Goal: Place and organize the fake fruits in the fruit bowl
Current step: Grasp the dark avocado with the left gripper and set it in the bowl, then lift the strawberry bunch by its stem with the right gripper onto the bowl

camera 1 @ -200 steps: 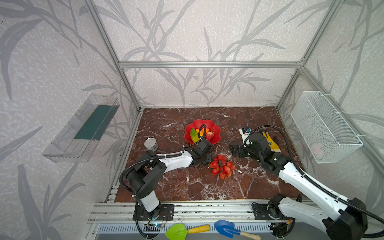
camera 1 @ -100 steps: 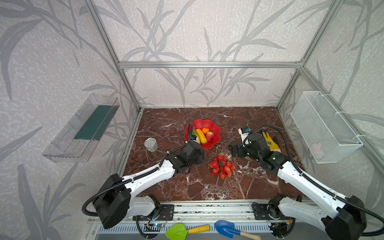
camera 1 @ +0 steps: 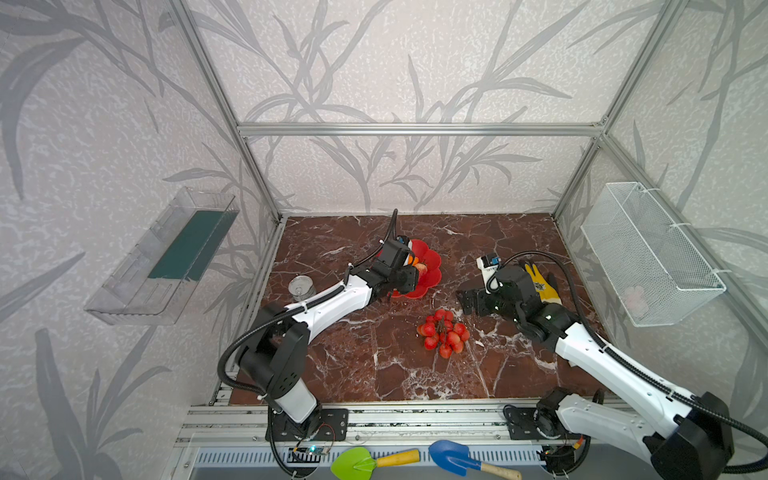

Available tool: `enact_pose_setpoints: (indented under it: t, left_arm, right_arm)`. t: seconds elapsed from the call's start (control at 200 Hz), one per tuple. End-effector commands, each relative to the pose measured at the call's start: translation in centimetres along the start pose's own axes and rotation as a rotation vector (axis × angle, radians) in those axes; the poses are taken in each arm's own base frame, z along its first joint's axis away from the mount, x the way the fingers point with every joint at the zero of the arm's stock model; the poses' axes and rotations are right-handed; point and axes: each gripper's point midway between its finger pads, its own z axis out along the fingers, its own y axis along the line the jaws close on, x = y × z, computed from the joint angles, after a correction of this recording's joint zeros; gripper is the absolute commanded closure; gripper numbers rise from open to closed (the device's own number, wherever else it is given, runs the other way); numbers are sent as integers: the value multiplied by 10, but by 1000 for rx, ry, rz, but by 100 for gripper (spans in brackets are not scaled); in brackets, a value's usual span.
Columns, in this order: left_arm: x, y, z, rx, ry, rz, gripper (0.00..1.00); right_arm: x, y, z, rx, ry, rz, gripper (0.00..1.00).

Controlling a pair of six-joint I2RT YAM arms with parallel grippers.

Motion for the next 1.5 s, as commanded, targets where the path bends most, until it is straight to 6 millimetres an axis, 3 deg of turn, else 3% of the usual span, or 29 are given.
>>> enact_pose_setpoints:
  t: [0.0,0.175,0.32,0.46,0.59,0.72,0.86,1.0,1.135,1.28,1.495]
  left_arm:
    - [-2,-9,15,51,38,73,75]
    - [11,0,37,17,126,66,72]
    - [-11,-3,25,15,57,50,45]
    - [-51,-9,-8,16,-106,48,31]
    - [-87,-7,-58,-14,-260,44,20]
    - [-98,11,-114,-91,-439,-2,15]
    - [-63,49,-157,-164,-584,-140,11]
    - [-5,80,-174,-211,-591,-239,8]
    - [32,93,-187,-205,-590,-289,7]
    - [53,99,-196,-179,-606,-350,7]
    - [59,98,-199,-145,-616,-380,6]
  right_arm:
    - [5,-2,-6,1,6,11,1]
    - [8,1,-8,-20,13,10,1]
    - [13,17,-8,-118,30,-16,2]
    - [20,30,-13,-200,50,-11,8]
    - [31,39,-18,-245,71,11,13]
    - [45,51,-17,-271,103,21,17]
    - [54,71,-11,-314,120,29,23]
    - [59,91,0,-330,131,8,29]
    - [61,95,16,-295,144,3,35]
    - [66,92,34,-232,149,-23,46]
    - [69,96,46,-231,149,-30,74]
